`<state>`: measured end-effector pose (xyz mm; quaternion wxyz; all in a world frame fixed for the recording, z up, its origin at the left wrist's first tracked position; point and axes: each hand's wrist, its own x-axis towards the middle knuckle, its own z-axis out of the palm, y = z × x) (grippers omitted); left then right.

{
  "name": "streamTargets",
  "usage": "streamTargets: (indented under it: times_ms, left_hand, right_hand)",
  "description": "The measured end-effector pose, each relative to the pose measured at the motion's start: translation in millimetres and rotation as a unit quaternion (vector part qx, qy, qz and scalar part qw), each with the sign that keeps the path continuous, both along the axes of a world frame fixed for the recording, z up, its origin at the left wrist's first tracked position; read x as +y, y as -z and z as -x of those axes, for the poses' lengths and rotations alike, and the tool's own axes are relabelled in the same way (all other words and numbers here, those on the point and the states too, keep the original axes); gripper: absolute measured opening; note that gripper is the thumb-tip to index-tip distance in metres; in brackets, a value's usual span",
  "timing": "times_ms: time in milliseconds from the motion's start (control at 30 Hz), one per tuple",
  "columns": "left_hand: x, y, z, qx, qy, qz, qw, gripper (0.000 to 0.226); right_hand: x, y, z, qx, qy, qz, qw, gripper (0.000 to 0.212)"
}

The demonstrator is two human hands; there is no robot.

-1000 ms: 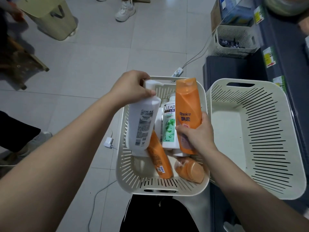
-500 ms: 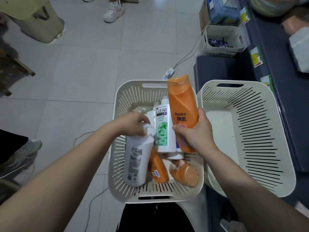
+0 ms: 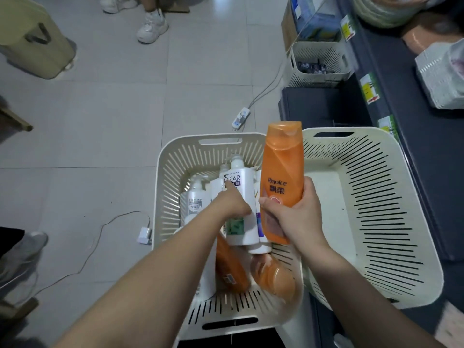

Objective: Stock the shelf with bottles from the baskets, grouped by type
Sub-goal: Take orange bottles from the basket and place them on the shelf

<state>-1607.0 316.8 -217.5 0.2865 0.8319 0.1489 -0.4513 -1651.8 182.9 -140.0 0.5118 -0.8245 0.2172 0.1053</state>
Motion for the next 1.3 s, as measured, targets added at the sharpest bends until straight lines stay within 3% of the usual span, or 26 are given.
streamTargets:
  times_ms: [133,200,300,367,467,533,733,800,900,1033,1233,1300]
  left_hand:
    - [-13,22,-8,0.053,-0.150,0.030,0.987,0.131]
    - [-12,26,-11,0.051,-0.169,0.028,0.984,0.141]
    - [-3,25,-14,0.046,-0.197,0.039,0.979,0.139]
    - [7,20,-15,0.041,-0.248,0.068,0.966,0.117]
    - [24,16,-12,0.020,-0.274,0.087,0.957,0.063]
    - [39,12,-10,0.016,-0.265,0.069,0.962,0.058]
    - [52,8,-10,0.014,-0.181,-0.041,0.983,0.127]
    - [51,9,-10,-0.009,-0.142,-0.078,0.987,0.138]
    - [54,3,-15,-0.037,-0.114,-0.084,0.989,0.118]
    - [66,-18,-9,-0.063,0.037,-0.136,0.988,0.068]
    - [83,-49,28,-0.039,0.073,-0.032,0.996,0.065]
    - [84,-61,35,-0.014,0.130,-0.015,0.991,0.069]
  right_hand:
    - [-4,2,1,0.017,0.006,-0.024,1.000,0.060]
    - [-4,4,1,0.020,0.007,-0.027,0.999,0.059]
    - [-4,1,1,0.026,0.010,-0.035,0.999,0.057]
    - [-4,0,0,0.028,0.011,-0.040,0.999,0.060]
    - [-6,-2,1,0.025,0.020,-0.056,0.998,0.060]
    - [-6,-2,0,0.022,0.030,-0.069,0.997,0.059]
    - [-7,1,1,0.021,0.029,-0.081,0.996,0.061]
    - [-8,1,2,0.021,0.025,-0.085,0.996,0.062]
    - [-9,0,4,0.021,0.020,-0.087,0.996,0.063]
    - [-8,-2,7,0.021,0.018,-0.089,0.996,0.059]
    - [-6,-6,15,0.034,0.005,-0.121,0.992,0.057]
    - [-4,-7,19,0.037,0.004,-0.133,0.990,0.063]
